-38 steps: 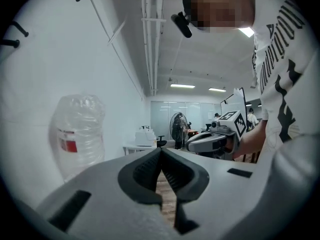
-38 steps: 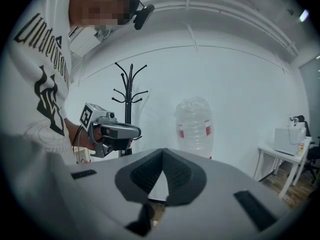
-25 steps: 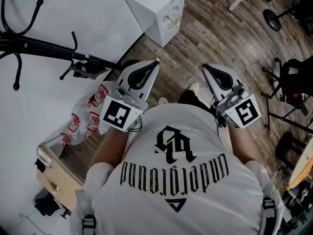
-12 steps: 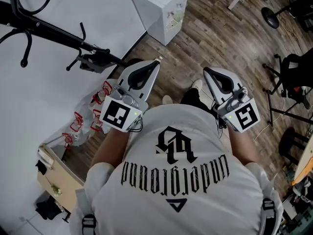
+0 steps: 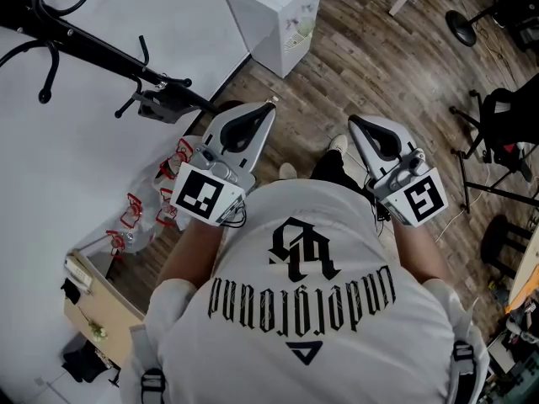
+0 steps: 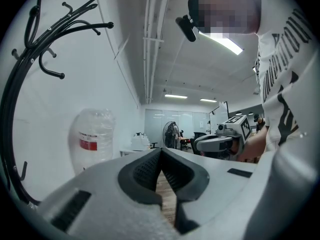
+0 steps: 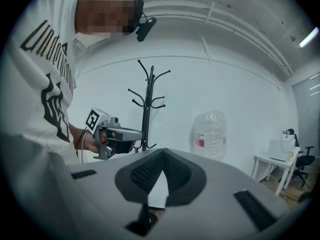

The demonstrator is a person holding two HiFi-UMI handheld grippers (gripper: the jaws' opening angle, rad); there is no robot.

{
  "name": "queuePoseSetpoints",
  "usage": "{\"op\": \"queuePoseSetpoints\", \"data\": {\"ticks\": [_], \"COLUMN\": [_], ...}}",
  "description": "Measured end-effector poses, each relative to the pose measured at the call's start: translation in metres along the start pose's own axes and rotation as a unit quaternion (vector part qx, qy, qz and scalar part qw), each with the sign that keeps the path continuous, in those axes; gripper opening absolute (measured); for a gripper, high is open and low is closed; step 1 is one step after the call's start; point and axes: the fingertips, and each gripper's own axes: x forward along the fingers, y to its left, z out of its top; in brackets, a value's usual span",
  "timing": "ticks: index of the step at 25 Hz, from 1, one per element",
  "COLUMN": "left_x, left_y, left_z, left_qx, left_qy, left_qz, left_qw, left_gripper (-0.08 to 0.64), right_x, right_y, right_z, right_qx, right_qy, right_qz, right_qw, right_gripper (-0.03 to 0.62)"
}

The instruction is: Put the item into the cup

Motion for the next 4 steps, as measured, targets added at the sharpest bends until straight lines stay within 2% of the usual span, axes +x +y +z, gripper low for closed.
{"op": "queuePoseSetpoints", "data": {"ticks": [4], "left_x": [-0.0053], "left_y": [-0.0008], "left_z": [-0.0018], "left_qx": [0.000], "left_qy": [-0.001], "left_qz": [-0.001], "left_qw": [1.0000], "left_gripper": [0.008], "right_x": [0.0005], "right_y": [0.0044], "right_z": [-0.0007], "right_qx": [0.001], "right_qy": [0.000], "right_qz": [0.000], "right_qw": [1.000], "right_gripper": [0.005]}}
